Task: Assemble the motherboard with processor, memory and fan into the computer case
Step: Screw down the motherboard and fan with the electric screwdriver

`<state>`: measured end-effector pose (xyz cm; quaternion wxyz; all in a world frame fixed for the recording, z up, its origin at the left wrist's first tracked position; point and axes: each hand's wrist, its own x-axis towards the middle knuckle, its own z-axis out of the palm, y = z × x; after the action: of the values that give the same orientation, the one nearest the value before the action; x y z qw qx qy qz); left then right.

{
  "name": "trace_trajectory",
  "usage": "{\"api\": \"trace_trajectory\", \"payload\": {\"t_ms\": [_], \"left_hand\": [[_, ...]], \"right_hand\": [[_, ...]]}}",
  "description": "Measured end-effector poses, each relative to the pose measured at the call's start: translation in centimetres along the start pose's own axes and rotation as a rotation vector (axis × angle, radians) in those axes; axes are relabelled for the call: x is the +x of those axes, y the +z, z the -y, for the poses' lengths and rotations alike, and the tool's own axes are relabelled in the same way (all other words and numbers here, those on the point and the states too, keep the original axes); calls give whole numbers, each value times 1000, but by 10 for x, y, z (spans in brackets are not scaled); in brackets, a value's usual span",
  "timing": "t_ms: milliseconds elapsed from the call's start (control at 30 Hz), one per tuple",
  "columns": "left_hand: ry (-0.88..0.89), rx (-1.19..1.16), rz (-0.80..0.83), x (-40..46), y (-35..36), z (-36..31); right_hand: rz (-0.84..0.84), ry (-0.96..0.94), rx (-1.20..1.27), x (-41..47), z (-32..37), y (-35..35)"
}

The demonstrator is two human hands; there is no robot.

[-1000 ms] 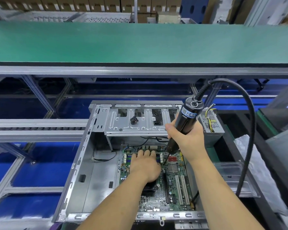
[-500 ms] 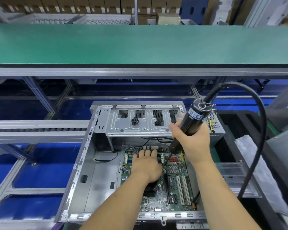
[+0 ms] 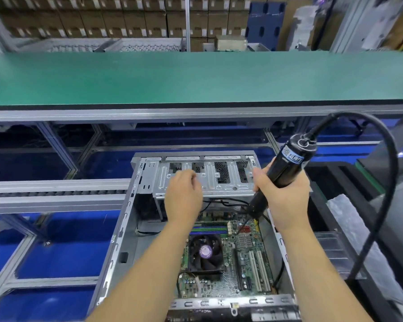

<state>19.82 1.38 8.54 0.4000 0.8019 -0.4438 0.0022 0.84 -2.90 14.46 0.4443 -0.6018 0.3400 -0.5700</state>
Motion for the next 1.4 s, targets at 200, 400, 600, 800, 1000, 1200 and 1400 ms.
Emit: {"api": "trace_trajectory", "payload": {"t_ms": [200,400,600,800,1000,1200,1400], "left_hand": [[-118,82,194,31,-8,11],[-42,189,261,42,-15,11],[15,255,243,43,-16,9],[23,272,251,46,-12,8],[-46,37,198,48,-8,5],[-127,-374,286,-11,-1,-23],[-488,-611,434,-61,28,-9]], "right_hand": [[33,1,6,-5,4,9],[48,-11,-7,-8,7,10],[32,-3,-21,-11,9,11],[34,-7,-24,-11,12,14],[21,-4,-15,-10,11,13],[-48,-18,-21,-9,10,11],[-88,-103,65,3,24,5]]}}
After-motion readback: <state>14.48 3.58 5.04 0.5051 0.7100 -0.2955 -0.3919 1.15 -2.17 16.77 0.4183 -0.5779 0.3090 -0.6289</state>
